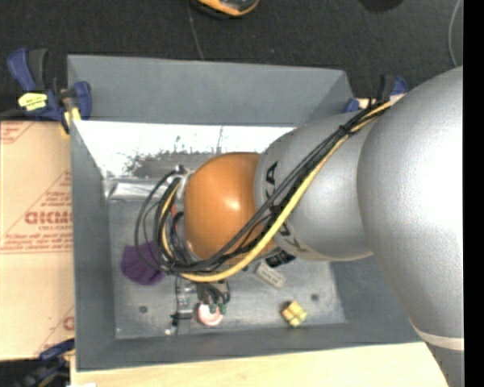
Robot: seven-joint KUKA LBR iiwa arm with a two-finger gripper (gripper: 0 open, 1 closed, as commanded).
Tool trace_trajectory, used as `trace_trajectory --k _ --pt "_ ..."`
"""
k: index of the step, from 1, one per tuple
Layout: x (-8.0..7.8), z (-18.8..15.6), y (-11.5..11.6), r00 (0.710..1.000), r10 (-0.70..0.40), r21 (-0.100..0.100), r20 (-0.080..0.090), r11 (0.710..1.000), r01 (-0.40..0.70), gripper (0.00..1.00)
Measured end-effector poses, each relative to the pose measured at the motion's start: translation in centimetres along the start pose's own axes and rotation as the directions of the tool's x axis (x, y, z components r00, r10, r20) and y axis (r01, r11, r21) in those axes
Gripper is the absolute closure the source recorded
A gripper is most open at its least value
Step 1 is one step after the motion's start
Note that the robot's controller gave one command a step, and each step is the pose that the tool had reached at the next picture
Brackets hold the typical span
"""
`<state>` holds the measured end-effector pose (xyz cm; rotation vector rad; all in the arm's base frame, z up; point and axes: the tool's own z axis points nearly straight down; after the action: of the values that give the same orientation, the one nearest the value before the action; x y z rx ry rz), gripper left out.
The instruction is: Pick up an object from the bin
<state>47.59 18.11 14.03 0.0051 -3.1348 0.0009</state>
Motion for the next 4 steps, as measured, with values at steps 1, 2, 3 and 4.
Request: trace_trajectory --k 1,2,3,4 --pt "-0.2 -0.4 -0.1 1.000 0.005 -0.002 0.008 1.000 -0.005 0.00" --pt "-9.8 7.0 2.9 0.995 0.098 -0.006 0.014 0.995 -0.098 0.00" --pt "-11.2 -0.6 1.3 0.995 -0.096 -0.002 0.015 0.995 0.096 0.00" --pt "-11.0 0.8 1.5 0.951 0.309 -0.004 0.007 0.951 -0.309 0.00"
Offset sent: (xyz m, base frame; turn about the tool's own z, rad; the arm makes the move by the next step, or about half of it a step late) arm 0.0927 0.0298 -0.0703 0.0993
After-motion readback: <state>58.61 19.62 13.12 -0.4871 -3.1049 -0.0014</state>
